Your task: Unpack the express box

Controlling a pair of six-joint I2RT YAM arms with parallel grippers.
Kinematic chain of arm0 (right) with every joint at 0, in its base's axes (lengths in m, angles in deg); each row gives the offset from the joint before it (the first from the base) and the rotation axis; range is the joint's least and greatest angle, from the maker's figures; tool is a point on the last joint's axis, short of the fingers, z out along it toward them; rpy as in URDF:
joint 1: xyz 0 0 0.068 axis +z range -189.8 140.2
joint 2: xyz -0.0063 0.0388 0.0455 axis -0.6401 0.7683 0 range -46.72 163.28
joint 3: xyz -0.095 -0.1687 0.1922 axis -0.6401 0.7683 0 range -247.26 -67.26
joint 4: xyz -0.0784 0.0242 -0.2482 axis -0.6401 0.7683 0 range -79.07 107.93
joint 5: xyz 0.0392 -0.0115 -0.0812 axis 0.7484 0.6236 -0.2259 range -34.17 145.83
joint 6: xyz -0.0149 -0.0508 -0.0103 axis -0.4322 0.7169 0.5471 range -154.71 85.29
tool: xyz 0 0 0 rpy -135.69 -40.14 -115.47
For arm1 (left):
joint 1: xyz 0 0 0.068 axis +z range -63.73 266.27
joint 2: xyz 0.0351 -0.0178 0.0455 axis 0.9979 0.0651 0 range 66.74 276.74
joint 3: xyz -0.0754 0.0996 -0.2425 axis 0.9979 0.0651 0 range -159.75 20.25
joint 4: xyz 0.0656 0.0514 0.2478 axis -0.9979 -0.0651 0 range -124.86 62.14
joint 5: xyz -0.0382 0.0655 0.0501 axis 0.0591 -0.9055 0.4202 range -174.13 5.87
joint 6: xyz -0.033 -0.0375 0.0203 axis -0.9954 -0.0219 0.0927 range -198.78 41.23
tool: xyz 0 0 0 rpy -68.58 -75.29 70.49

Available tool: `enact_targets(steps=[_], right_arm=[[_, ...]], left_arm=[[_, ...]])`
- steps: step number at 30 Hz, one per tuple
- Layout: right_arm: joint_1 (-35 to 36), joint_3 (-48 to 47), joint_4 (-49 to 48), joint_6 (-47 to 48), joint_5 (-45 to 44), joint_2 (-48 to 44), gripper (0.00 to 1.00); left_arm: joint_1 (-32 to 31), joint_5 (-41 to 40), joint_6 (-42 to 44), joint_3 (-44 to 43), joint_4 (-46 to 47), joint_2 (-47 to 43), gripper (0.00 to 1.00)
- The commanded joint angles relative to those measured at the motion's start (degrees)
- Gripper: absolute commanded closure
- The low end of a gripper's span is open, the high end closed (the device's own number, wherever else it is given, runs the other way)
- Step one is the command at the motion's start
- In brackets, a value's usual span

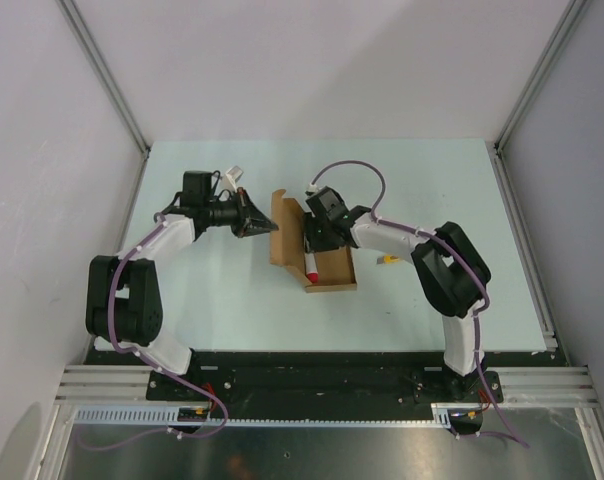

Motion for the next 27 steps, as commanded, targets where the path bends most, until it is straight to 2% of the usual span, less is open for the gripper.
enact_targets(steps=[1,12,14,18,21,27], right_arm=[[1.3,-0.2,-0.5,0.6,-1.3,2.3,0.59],[3.0,-0.2,-1.4,0.9,-5.5,3.8,0.52],[2.9,-0.2,-1.0,0.9,-6.0,4.2,0.56],[3.0,-0.2,-0.5,0.9,-7.6,3.4,0.75],[3.0,-0.4,-0.7,1.2,-7.6,1.6,0.84],[0.1,-1.7,1.5,0.4,-8.1,-4.6,0.84]], left_arm=[[-0.6,1.4,0.0,-2.2,1.0,0.4,1.00],[-0.6,1.6,0.2,-2.0,1.1,0.6,1.00],[-0.6,1.6,0.2,-2.1,1.1,0.5,1.00],[-0.6,1.7,0.2,-2.1,1.1,0.5,1.00],[-0.6,1.6,0.3,-2.1,1.1,0.4,1.00],[-0.5,0.5,0.4,-2.3,0.9,-0.4,1.00]])
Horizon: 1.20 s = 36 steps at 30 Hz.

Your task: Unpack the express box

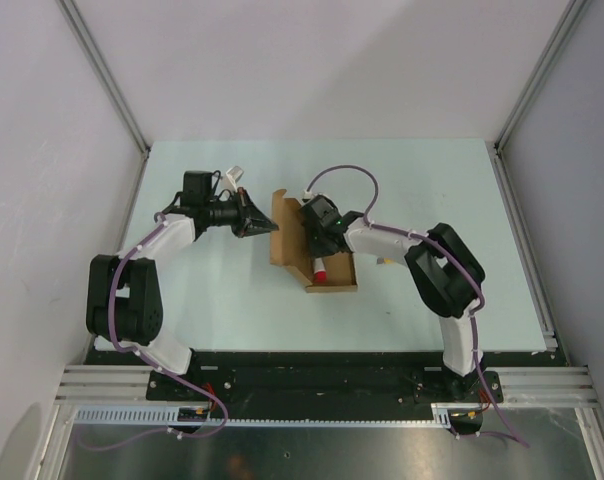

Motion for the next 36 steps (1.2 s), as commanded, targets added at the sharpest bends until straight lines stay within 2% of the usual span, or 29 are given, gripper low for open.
enact_targets(steps=[1,6,10,16,24,27,30,31,36], right_arm=[[-3.1,-1.7,1.5,-0.5,-1.5,-8.1,0.84],[-9.2,-1.7,2.8,-0.8,-1.0,-14.8,0.82],[-13.7,-1.7,5.6,0.1,-2.8,-15.9,0.81],[-20.1,-0.9,5.4,2.9,-3.6,-11.8,0.78],[-24.1,-0.9,2.9,5.6,-3.9,-3.2,0.75],[-24.8,-1.1,2.6,5.6,-2.1,-1.1,0.70],[-25.0,-1.1,2.5,5.3,-2.4,-1.0,0.60],[-25.0,-1.1,2.3,5.5,-2.5,-0.9,0.53],[-25.0,-1.3,2.5,5.0,-4.0,-3.2,0.36]], left_arm=[[-0.5,0.3,0.6,-2.2,0.7,-0.7,1.00],[-0.5,-0.6,2.0,-2.2,-0.4,-0.4,1.00],[-0.3,-5.2,3.4,-2.7,-2.2,-1.3,1.00],[-0.1,-7.8,5.6,-4.3,-5.0,-1.8,0.97],[-0.1,-7.4,6.5,-5.4,-5.8,-1.2,0.94],[-0.2,-6.6,6.7,-6.2,-6.1,-0.3,0.93],[-0.2,-5.7,6.5,-7.0,-6.1,0.3,0.88],[-0.2,-5.5,6.4,-7.2,-6.1,0.3,0.86],[-0.2,-4.8,6.4,-8.3,-6.1,0.2,0.70]])
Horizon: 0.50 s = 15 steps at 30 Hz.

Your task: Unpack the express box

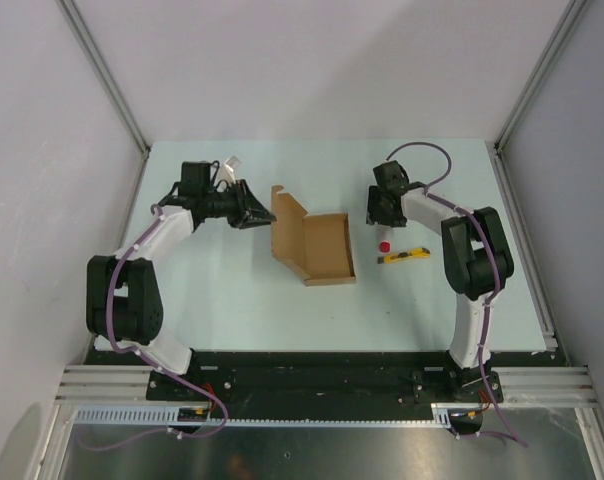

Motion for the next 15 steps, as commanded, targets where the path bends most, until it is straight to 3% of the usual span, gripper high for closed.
enact_targets(steps=[1,4,10,13,15], right_arm=[[0.0,-0.9,-1.3,0.2,-1.8,-3.2,0.34],[0.0,-0.9,-0.9,-0.3,-2.3,-6.1,0.29],[0.0,-0.9,0.8,-1.6,-3.7,-11.6,0.25],[0.2,-0.8,3.2,-4.5,-8.5,-16.2,0.22],[0.3,-0.4,4.7,-6.7,-10.9,-18.9,0.21]], left_arm=[[-0.2,2.3,1.3,-3.1,0.4,-0.3,0.66],[-0.3,2.0,1.4,-3.7,0.5,-0.8,0.46],[-0.1,1.3,1.8,-4.2,0.4,-2.6,0.29],[0.7,1.7,1.5,-4.2,0.3,-4.2,0.23],[1.6,0.9,1.7,-3.8,0.3,-6.8,0.14]])
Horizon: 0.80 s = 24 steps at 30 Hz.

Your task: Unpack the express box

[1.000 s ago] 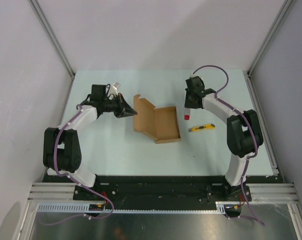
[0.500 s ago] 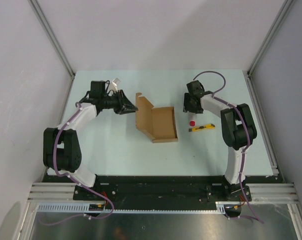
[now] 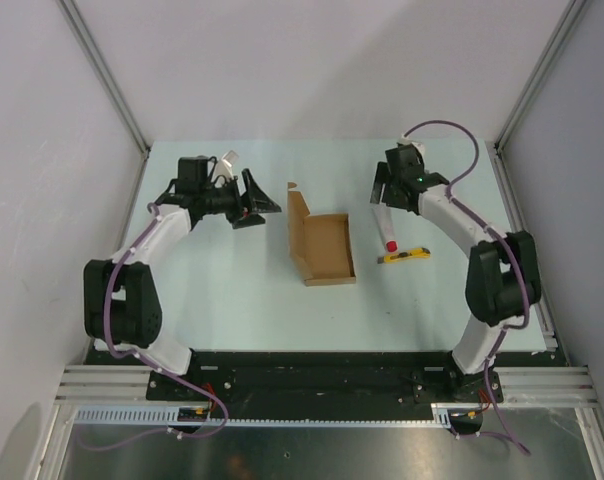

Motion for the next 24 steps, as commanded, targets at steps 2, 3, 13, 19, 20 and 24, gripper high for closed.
enact_targets(steps=[2,3,13,19,20,24], right_arm=[[1.0,0.2,4.0,-5.5,-8.3,-11.8,0.20],[1.1,0.5,4.4,-6.7,-9.1,-13.6,0.19],[4.4,6.7,12.1,-16.8,-17.4,-35.1,0.18],[8.4,9.5,12.1,-15.5,-20.0,-43.0,0.18],[8.6,9.6,12.8,-15.6,-19.8,-43.7,0.17],[8.3,9.6,13.3,-12.1,-19.2,-46.4,0.17]], left_arm=[[2.4,-0.6,1.0,-0.9,0.5,-9.7,0.09],[2.8,-0.9,1.0,-0.2,0.5,-11.0,0.08],[4.8,-8.2,2.4,5.1,-2.4,-33.9,0.00],[4.8,-7.7,-2.8,8.9,-3.3,-39.3,0.00],[4.8,-7.4,-3.9,9.3,-3.4,-39.6,0.00],[4.7,-10.4,-6.0,11.5,-3.2,-42.5,0.00]])
